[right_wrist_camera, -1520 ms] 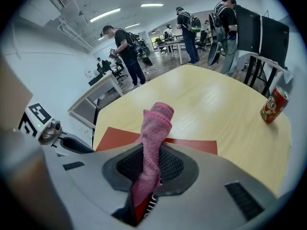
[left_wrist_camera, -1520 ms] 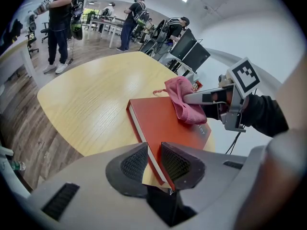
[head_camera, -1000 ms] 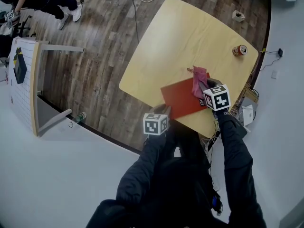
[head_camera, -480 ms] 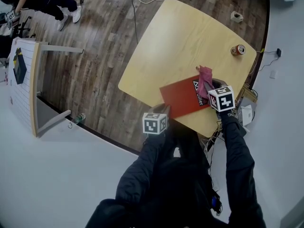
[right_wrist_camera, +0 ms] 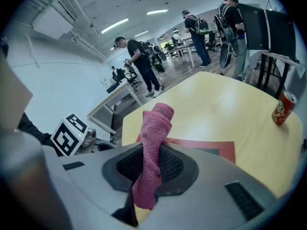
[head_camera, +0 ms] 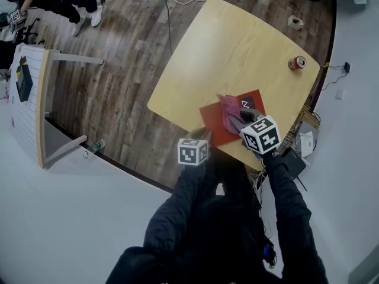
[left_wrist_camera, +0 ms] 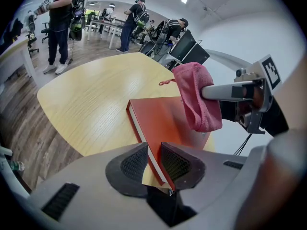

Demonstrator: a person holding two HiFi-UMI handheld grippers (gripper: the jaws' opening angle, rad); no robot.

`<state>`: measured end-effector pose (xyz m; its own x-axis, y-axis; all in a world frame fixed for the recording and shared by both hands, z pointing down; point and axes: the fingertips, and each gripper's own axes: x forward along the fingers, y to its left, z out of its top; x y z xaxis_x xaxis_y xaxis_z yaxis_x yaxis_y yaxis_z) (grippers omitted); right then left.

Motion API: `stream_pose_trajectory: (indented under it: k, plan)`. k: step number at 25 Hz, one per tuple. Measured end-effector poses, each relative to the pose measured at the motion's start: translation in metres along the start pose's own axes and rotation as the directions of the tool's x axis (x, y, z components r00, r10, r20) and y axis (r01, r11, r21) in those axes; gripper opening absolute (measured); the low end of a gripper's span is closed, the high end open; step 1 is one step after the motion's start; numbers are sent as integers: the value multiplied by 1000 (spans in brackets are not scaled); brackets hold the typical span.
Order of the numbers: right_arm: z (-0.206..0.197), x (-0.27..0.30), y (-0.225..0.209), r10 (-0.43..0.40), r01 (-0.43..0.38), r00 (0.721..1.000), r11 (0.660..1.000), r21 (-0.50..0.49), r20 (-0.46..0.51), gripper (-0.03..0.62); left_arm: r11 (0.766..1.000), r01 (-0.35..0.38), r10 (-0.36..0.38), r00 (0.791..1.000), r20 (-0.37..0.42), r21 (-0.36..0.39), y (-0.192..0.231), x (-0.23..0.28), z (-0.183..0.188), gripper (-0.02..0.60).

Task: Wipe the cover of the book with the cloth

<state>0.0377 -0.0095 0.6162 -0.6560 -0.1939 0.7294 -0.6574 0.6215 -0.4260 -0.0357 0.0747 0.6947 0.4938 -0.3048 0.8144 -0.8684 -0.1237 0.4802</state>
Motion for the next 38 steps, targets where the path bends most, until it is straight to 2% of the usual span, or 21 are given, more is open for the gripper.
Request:
stream_pose_trajectory:
  k: [7,12,21,38]
  plan:
    - [-13,32,44,133,-134,989,991,-17,-61,77,1000,5,-5,1000,4,-1,0,1,1,107]
    - [-32,52,50,160,-161,981,987,-5,-106,78,1000,11,-11,1000,9,-1,0,2,1,107]
    - [-48,61,29,84,-83,986,996,14,-142,78,1000,16,-16,1000,1,0,2,1,0,107]
    - [-58,12,-51,-49,58,993,994,87,-107,78,1000,6,-6,1000,-4,5,1,1,1,107]
